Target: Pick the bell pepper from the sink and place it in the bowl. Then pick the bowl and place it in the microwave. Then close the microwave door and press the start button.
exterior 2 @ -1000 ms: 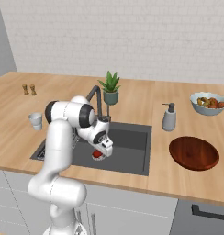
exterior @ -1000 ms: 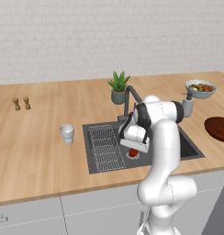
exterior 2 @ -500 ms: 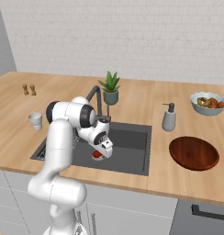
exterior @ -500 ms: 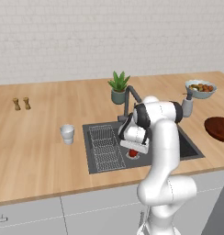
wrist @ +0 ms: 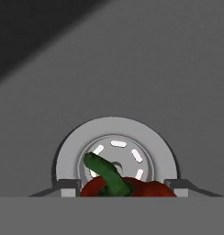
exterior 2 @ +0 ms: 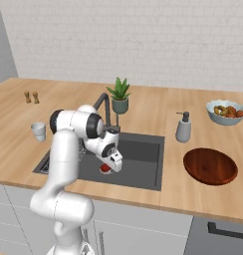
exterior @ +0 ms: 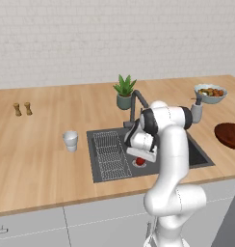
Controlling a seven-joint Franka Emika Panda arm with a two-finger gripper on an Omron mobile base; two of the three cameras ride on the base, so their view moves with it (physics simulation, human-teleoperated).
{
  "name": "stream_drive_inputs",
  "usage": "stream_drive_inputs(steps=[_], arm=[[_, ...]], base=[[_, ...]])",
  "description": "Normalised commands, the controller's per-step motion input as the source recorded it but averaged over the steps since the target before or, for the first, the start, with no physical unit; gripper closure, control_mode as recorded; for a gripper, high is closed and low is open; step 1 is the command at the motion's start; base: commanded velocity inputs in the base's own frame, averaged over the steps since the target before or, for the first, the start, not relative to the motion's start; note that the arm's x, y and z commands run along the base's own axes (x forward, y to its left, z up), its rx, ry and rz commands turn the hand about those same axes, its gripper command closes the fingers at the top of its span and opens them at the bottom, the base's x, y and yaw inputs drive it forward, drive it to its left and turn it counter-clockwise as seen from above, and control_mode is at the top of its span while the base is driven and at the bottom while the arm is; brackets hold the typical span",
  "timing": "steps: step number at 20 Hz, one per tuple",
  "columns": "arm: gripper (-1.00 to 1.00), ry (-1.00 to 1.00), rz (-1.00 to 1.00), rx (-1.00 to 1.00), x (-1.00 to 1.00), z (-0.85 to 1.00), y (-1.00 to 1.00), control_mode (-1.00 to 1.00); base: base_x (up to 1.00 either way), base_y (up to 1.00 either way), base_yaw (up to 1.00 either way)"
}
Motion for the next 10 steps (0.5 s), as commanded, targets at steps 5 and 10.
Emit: stream_drive_inputs(steps=[5,10], arm=[[1.00,0.00,0.00,0.01,-0.05,0.13,-0.17,-1.00],[1.00,-0.01,0.00,0.06,-0.12,0.47,-0.39,-1.00]], base=[[0.00,0.00,0.00],[0.00,0.00,0.00]])
